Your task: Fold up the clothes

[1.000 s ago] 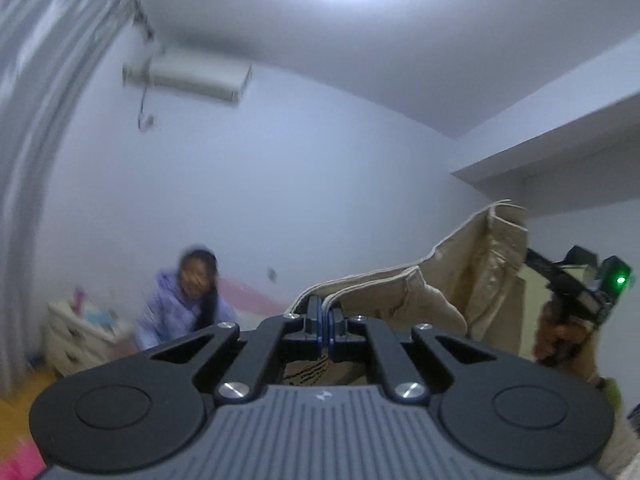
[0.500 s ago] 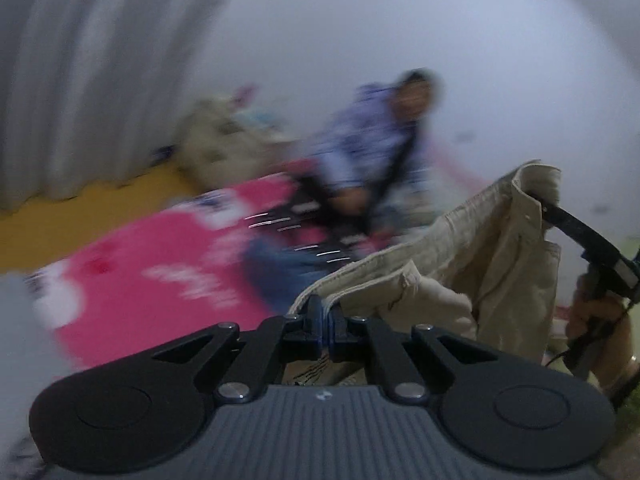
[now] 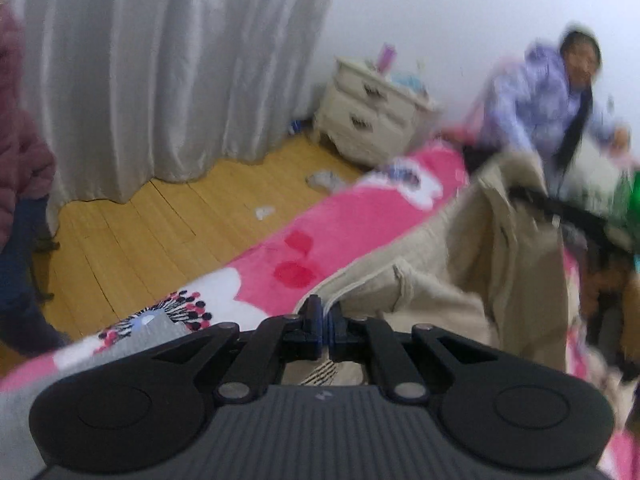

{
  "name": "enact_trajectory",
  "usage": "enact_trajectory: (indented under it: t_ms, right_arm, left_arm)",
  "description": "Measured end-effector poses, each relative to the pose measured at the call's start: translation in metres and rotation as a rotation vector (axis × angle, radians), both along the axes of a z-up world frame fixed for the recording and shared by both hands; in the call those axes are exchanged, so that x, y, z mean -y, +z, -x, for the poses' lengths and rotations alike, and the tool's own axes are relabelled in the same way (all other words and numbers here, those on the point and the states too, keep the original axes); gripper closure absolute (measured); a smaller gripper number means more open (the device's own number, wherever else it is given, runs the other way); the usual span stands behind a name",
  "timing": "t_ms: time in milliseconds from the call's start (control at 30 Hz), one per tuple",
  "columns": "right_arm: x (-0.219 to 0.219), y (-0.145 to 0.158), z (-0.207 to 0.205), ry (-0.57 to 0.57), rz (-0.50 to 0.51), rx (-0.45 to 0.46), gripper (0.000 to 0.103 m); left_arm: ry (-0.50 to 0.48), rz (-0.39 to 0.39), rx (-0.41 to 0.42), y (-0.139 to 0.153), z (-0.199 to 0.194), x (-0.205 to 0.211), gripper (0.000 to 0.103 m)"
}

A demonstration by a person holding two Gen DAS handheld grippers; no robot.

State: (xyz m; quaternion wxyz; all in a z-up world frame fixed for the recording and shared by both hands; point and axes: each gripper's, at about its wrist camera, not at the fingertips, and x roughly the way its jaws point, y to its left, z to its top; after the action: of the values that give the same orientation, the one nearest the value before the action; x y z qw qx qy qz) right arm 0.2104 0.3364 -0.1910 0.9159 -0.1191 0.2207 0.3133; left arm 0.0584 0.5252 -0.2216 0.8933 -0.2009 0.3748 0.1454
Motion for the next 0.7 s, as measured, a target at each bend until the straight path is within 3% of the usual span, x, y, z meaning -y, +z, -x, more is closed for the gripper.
enact_trajectory:
  t_ms: [67,133,233,333,433,500,567,700]
  right_arm:
    - [-0.023,-0.029,-0.012,0.032,0.104,-0.073,0.088]
    - [-0.035,-0.054,-0.021,0.045,0.239,-0.162,0.078]
    - [-0.035,-0.066,-0.022,0.022,0.359,-0.225,0.078]
    - [-0.009,-0.035,-0.005,0.044,0.19,-0.269,0.077]
    - [-0.013,-0.025,0.004,0.241,0.074,-0.443,0.071]
    - [-0.034,-0.033,0.01,0.39,0.104,-0.519,0.064]
    - [-0.06,-0.046,0.016,0.491,0.185,-0.504,0.053]
    - [-0.099,-0.082,0.009,0.597,0.26,-0.593,0.045]
  left_arm:
    - [-0.042,0.0,-0.093,-0.022,-0.004,-0.004,0.094]
    - [-0.048,-0.003,-0.125,-0.033,-0.007,-0.007,0.088]
    - [-0.053,0.002,-0.09,-0.03,-0.008,-0.013,0.078]
    - [-0.064,0.025,-0.079,-0.027,-0.001,-0.015,0.078]
    - [-0.101,0.032,-0.091,-0.023,0.011,-0.009,0.078]
    - [-0.133,0.014,-0.104,-0.01,0.026,0.006,0.078]
    - [-0.153,0.002,-0.107,-0.009,0.028,0.011,0.078]
    - [-0.167,-0.016,-0.113,-0.012,0.026,0.015,0.078]
